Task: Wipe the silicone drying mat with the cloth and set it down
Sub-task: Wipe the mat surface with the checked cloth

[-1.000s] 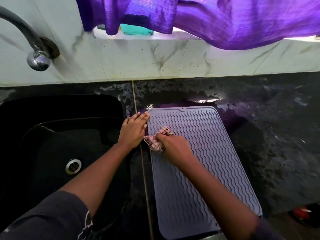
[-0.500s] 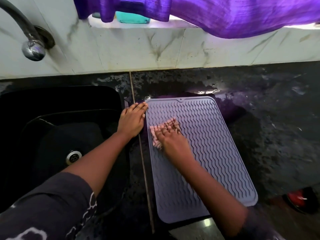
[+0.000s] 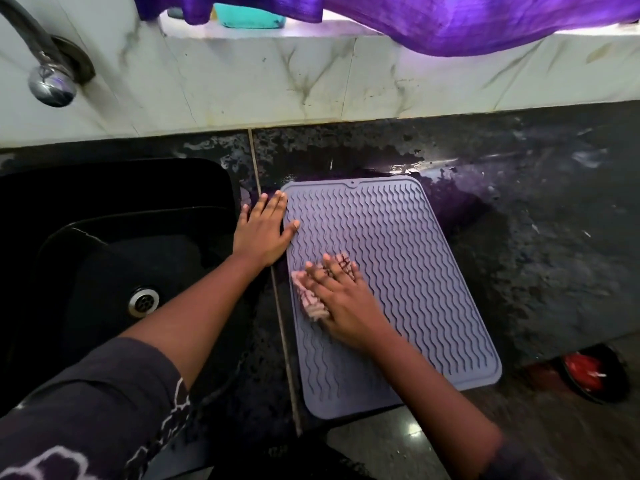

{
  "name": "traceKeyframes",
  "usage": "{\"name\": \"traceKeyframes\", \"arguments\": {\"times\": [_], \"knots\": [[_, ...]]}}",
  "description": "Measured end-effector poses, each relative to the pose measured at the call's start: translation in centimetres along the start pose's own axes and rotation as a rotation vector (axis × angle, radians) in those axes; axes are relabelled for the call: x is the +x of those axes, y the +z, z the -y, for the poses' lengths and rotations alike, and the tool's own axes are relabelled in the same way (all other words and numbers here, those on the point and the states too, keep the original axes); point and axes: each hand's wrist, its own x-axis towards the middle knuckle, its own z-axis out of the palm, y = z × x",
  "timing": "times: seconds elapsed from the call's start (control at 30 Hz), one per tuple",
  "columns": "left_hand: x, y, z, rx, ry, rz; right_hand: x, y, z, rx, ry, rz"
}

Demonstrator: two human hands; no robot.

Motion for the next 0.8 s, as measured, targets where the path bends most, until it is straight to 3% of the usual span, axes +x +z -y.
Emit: {"name": "traceKeyframes", "arguments": {"times": [0.13,0.2,0.27,0.3,0.37,0.47,0.8], "knots": [[0.0,0.2,0.2,-0.001,0.006,0.002,-4.3,-0.6,0.5,0.151,-0.045,0.096],[0.0,0.1,0.2,-0.009,0.005,0.002,-3.9,-3.2,0.1,0.384,0.098,0.169],[-0.1,0.0,0.1,-0.006,0.005,0.002,-2.0,-6.0,-0.2,0.671,0.286,0.081],[-0.2,0.0,0.1,0.001,0.005,0.0,-0.9,-7.0,-0.3,0.682,0.308,-0.026],[-0.2,0.1,0.1,0.023,0.006,0.001,1.0,-6.8,-0.3,0.425,0.217,-0.135],[-0.2,0.1,-0.1,0.019,-0.003,-0.004,1.3,-2.1,-0.1,-0.023,-0.056,0.008],[-0.5,-0.7,-0.8,0.092,-0.045,0.062,-12.0,2.8,2.2,0.045,-0.221,0.078]]}}
